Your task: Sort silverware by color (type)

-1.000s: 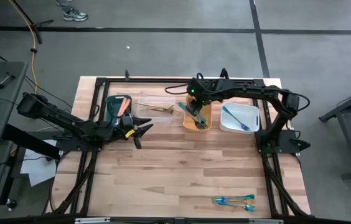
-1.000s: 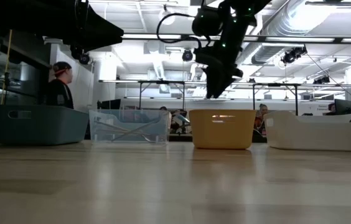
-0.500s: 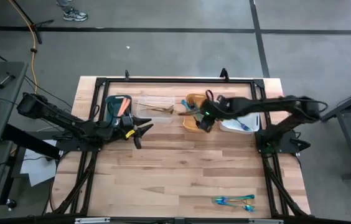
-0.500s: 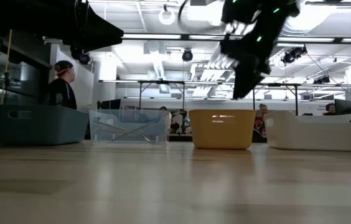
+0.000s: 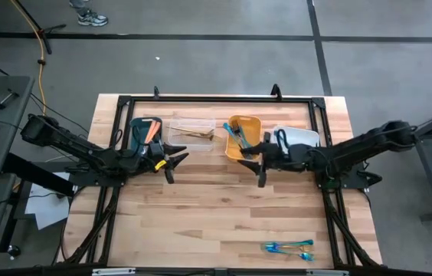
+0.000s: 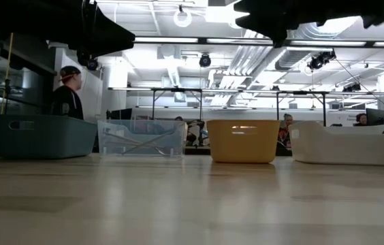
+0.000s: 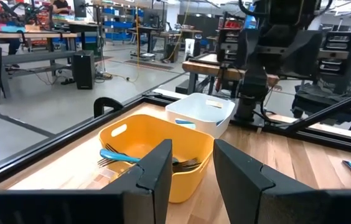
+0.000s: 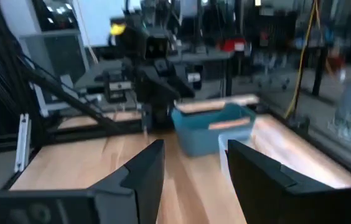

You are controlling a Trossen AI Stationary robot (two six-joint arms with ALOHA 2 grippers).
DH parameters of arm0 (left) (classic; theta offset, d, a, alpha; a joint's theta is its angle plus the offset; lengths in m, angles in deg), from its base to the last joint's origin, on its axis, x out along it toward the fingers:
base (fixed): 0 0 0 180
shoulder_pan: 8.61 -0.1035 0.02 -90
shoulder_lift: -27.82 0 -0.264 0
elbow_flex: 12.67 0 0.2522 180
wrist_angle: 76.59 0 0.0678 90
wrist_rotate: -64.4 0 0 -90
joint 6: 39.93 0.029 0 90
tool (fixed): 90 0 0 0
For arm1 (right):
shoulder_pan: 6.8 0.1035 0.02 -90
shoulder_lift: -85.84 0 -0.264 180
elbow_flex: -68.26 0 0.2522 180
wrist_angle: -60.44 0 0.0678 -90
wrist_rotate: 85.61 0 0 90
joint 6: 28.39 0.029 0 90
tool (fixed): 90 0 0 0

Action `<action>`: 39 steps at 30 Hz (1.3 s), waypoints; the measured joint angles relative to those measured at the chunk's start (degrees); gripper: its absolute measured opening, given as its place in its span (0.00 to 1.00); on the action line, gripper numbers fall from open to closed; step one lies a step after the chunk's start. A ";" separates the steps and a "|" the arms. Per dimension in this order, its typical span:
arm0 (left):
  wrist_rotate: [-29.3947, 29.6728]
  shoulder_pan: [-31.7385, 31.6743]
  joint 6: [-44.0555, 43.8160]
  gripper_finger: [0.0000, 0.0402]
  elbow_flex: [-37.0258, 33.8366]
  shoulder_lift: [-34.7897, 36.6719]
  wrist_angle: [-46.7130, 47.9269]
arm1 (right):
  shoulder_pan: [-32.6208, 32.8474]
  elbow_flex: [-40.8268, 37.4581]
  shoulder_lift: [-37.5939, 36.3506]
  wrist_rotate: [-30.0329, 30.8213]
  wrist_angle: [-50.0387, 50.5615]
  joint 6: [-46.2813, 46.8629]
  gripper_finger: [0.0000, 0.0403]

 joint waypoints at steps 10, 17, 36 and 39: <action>0.02 0.00 -0.02 0.28 0.00 0.00 0.22 | 0.29 -3.32 0.02 0.23 -5.85 -2.44 0.42; 2.21 0.00 -0.06 0.28 0.00 0.00 0.04 | 0.28 -3.34 0.02 0.21 -5.59 -1.35 0.42; -0.60 0.02 4.91 0.28 0.00 0.00 -3.55 | -1.35 -3.34 0.02 0.46 -5.47 1.06 0.42; -0.59 0.00 4.94 0.28 0.00 0.00 -3.35 | -1.35 -3.34 0.02 0.47 -5.16 1.06 0.42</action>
